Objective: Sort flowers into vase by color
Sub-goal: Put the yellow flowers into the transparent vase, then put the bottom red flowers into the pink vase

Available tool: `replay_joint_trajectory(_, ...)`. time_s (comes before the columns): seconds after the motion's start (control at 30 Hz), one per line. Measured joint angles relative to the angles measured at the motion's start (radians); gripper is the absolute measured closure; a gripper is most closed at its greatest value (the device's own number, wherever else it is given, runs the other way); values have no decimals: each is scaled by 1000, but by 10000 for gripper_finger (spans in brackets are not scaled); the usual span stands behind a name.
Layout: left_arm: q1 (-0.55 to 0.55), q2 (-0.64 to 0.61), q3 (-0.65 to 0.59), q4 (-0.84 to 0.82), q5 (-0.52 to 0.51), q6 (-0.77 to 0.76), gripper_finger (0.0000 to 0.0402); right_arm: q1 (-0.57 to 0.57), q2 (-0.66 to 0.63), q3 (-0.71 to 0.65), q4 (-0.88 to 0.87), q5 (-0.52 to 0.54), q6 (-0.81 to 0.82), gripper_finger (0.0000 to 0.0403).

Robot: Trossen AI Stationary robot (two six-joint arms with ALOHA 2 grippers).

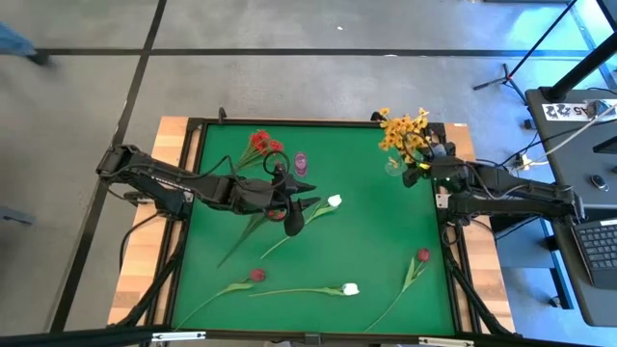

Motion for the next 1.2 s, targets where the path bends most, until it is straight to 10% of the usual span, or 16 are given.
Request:
replay_joint_trajectory(0.73,-26,0,1,-285,45,-184,246,1,-65,122,-207,-416,185,150)
replay_joint_trajectory(1.2,-71,84,1,-322,7,-234,246,52,-109,120,-141,-476,210,150)
